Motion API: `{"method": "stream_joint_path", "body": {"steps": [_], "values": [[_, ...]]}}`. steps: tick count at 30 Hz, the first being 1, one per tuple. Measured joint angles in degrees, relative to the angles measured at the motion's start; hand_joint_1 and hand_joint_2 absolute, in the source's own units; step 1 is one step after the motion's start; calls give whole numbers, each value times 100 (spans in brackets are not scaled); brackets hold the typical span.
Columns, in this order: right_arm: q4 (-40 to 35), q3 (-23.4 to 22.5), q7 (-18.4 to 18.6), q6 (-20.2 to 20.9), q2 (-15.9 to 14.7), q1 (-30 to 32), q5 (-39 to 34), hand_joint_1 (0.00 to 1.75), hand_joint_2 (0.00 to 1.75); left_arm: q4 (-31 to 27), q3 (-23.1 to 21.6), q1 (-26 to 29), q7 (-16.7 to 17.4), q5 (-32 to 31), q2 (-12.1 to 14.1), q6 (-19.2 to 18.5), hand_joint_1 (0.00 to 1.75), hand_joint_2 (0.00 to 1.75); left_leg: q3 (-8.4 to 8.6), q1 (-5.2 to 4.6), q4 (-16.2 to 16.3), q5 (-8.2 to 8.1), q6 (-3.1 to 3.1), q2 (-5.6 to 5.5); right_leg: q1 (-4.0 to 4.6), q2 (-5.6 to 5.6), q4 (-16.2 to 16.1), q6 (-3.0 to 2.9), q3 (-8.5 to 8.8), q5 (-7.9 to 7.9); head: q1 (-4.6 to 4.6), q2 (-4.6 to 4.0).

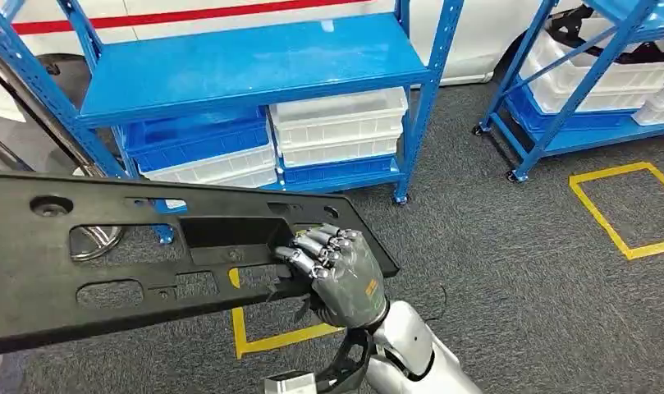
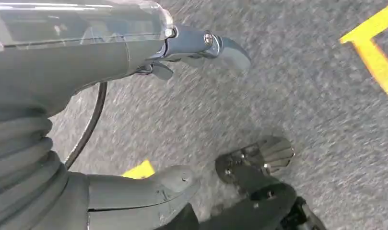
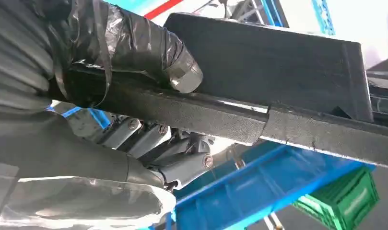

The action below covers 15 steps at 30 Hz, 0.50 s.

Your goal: Take the parts from the cabinet and place them on the table.

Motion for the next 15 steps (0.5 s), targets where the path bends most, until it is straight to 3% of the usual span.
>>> {"method": "stream_joint_path", "body": {"steps": [2, 3, 4, 5, 6, 7, 9, 10, 15], "values": [[0, 0, 0, -13, -2, 4, -22, 175, 175, 0, -4, -18, -13, 2, 4, 4, 0, 175, -121, 30, 832, -597, -53, 2, 8, -4, 8, 6, -192, 156, 0, 0], [0, 0, -2, -17, -2, 6, -26, 175, 175, 0, -4, -27, -15, 2, 11, 13, 0, 175, -135, 37, 1176, -629, -75, 2, 8, -9, 23, 13, -307, 238, 0, 0], [0, 0, -4, -17, 0, 10, -42, 175, 175, -2, -4, -31, -15, 2, 13, 20, 0, 175, -75, 41, 1336, -444, -88, 2, 5, -9, 42, 27, -428, 316, 0, 0], [0, 0, -11, -17, -2, 12, -48, 175, 175, -4, -7, -33, -15, 2, 24, 20, 0, 175, 62, 45, 1287, -197, -95, 2, -3, -9, 67, 44, -537, 380, 0, 0], [0, 0, -18, -17, -2, 12, -50, 175, 175, -7, -9, -35, -17, 2, 39, 22, 0, 175, 317, 46, 1034, 60, -97, 2, -12, -8, 107, 64, -658, 447, 0, 0], [-2, 0, -22, -17, -2, 13, -66, 175, 175, -11, -13, -41, -28, 2, 48, 31, 0, 175, 686, 49, 587, 148, -94, 2, -20, -6, 151, 91, -770, 507, 0, 0], [-37, 0, -26, -20, -2, 24, -101, 175, 175, -15, -33, -65, -50, 4, 61, 37, 0, 175, 1504, 13, -633, -373, -60, -26, 4, 4, 233, 163, -866, 595, 2, 0], [-39, 0, -26, -20, -2, 23, -105, 175, 175, -18, -35, -70, -55, 7, 63, 39, 0, 175, 1521, 15, -707, -416, -28, -43, 4, -4, 231, 173, -864, 603, 4, 0], [-41, 0, -28, -20, -2, 25, -107, 175, 175, -18, -35, -72, -55, 7, 63, 41, 0, 175, 1511, 14, -697, -419, -15, -48, 5, -6, 230, 177, -863, 610, 4, 0]]}}
